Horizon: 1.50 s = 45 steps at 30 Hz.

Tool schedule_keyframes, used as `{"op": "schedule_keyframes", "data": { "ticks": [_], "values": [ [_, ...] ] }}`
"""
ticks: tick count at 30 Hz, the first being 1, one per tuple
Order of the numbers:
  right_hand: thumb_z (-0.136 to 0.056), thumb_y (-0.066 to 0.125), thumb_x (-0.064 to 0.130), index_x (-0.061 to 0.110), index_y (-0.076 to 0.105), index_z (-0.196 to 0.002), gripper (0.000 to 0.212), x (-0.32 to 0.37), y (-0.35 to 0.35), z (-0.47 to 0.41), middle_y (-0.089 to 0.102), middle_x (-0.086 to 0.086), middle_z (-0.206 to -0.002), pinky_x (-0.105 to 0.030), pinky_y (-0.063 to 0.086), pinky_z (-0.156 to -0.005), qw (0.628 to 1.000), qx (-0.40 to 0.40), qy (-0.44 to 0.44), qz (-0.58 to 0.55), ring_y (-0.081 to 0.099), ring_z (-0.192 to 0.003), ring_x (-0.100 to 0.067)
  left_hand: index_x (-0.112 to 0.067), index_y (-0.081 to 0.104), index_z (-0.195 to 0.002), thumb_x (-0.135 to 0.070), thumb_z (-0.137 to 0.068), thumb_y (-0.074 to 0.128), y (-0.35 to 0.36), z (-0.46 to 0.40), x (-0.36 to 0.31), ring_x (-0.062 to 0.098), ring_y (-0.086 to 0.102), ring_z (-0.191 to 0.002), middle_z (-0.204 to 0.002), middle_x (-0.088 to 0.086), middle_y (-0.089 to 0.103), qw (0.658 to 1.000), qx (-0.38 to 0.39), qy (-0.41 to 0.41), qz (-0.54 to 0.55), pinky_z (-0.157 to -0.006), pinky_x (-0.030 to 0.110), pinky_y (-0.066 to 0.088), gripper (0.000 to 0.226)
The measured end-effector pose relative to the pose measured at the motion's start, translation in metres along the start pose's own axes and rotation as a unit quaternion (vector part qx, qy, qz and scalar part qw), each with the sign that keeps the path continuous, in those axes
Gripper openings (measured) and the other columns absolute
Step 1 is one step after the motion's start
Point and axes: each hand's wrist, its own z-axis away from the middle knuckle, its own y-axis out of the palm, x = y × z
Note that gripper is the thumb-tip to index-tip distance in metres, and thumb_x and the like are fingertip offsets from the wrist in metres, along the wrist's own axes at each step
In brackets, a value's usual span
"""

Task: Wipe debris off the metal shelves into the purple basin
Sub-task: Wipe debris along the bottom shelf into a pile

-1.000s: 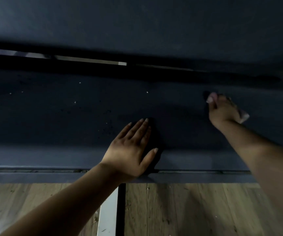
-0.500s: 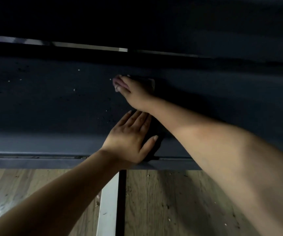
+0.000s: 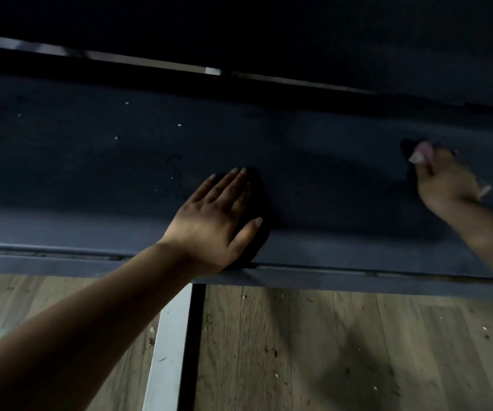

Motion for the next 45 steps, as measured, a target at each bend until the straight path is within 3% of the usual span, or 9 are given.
{"op": "schedule_keyframes", "data": {
  "ticks": [8, 12, 16, 19, 22, 27, 32, 37, 45],
  "values": [
    [-0.098, 0.021, 0.050, 0.019, 0.035, -0.143, 0.056, 0.047, 0.016, -0.064, 0.029, -0.014, -0.151, -0.053, 0.019, -0.113, 0.996, 0.080, 0.037, -0.007, 0.030, -0.136, -0.038, 0.007, 0.051, -0.131, -0.046, -0.096, 0.025, 0.002, 0.000, -0.001, 0.033, 0.042, -0.133, -0.141, 0.022, 0.045, 1.000, -0.019, 0.006, -0.023, -0.110, 0.038, 0.020, 0.069],
    [-0.103, 0.018, 0.042, 0.019, 0.020, -0.150, 0.053, 0.136, 0.023, -0.052, 0.018, -0.007, -0.157, -0.042, 0.010, -0.116, 0.990, 0.130, -0.061, -0.014, 0.020, -0.142, -0.031, 0.006, 0.051, -0.132, -0.048, -0.099, 0.015, 0.001, 0.001, -0.001, 0.032, 0.043, -0.133, -0.141, 0.022, 0.045, 0.999, -0.019, 0.007, -0.027, -0.110, 0.038, 0.021, 0.072],
    [-0.103, 0.035, 0.021, 0.007, 0.042, -0.136, 0.037, 0.224, 0.043, 0.002, 0.046, -0.011, -0.139, -0.014, 0.027, -0.086, 0.941, 0.173, -0.237, -0.168, 0.043, -0.127, -0.026, 0.006, 0.051, -0.132, -0.046, -0.096, 0.024, 0.000, 0.000, -0.001, 0.034, 0.045, -0.131, -0.140, 0.023, 0.046, 0.999, -0.015, 0.005, -0.032, -0.110, 0.038, 0.021, 0.068],
    [-0.099, 0.043, 0.024, 0.009, 0.042, -0.138, 0.042, 0.255, 0.056, 0.030, 0.045, -0.015, -0.141, -0.031, 0.030, -0.106, 0.905, 0.189, -0.330, -0.193, 0.041, -0.130, -0.032, 0.006, 0.054, -0.129, -0.044, -0.094, 0.028, 0.000, 0.000, -0.003, 0.035, 0.050, -0.126, -0.135, 0.023, 0.052, 0.999, -0.010, 0.002, -0.038, -0.111, 0.040, 0.025, 0.066],
    [-0.101, 0.039, 0.030, 0.016, 0.038, -0.142, 0.043, 0.266, 0.056, 0.046, 0.041, -0.007, -0.145, -0.025, 0.029, -0.100, 0.893, 0.194, -0.374, -0.157, 0.037, -0.133, -0.023, 0.004, 0.059, -0.124, -0.040, -0.095, 0.028, -0.002, 0.003, -0.006, 0.033, 0.056, -0.120, -0.127, 0.021, 0.059, 0.999, -0.010, -0.008, -0.051, -0.107, 0.047, 0.035, 0.062],
    [-0.100, 0.039, 0.020, -0.003, 0.047, -0.126, 0.036, 0.247, 0.034, 0.043, 0.054, -0.009, -0.112, -0.020, 0.035, -0.077, 0.878, 0.187, -0.266, -0.352, 0.050, -0.101, -0.019, 0.003, 0.050, -0.134, -0.043, -0.101, 0.016, -0.018, 0.026, 0.011, 0.030, 0.042, -0.133, -0.143, 0.019, 0.045, 0.999, -0.002, -0.004, -0.042, -0.112, 0.036, 0.019, 0.066],
    [-0.102, 0.035, 0.030, 0.007, 0.052, -0.125, 0.037, 0.154, 0.023, 0.006, 0.055, -0.019, -0.128, -0.035, 0.037, -0.089, 0.979, 0.023, -0.140, -0.144, 0.052, -0.115, -0.034, 0.009, 0.052, -0.130, -0.038, -0.095, 0.029, -0.035, 0.061, 0.064, 0.038, 0.045, -0.129, -0.140, 0.024, 0.046, 0.993, 0.003, -0.060, -0.100, -0.109, 0.038, 0.019, 0.062],
    [-0.100, 0.026, 0.046, 0.009, 0.046, -0.126, 0.049, 0.109, 0.037, -0.020, 0.050, -0.023, -0.129, -0.049, 0.033, -0.103, 0.995, 0.043, -0.059, -0.064, 0.049, -0.117, -0.041, 0.007, 0.042, -0.138, -0.049, -0.098, 0.015, -0.040, 0.090, 0.103, 0.031, 0.031, -0.138, -0.147, 0.021, 0.036, 0.985, 0.054, -0.140, -0.081, -0.112, 0.034, 0.014, 0.074],
    [-0.101, 0.025, 0.045, 0.012, 0.024, -0.148, 0.058, 0.191, 0.049, -0.056, 0.026, -0.016, -0.153, -0.048, 0.017, -0.114, 0.984, 0.140, -0.075, -0.082, 0.025, -0.139, -0.036, 0.007, 0.045, -0.136, -0.051, -0.099, 0.013, -0.034, 0.090, 0.106, 0.034, 0.037, -0.135, -0.144, 0.022, 0.040, 0.985, 0.020, -0.154, -0.071, -0.110, 0.038, 0.019, 0.076]
  ]
}}
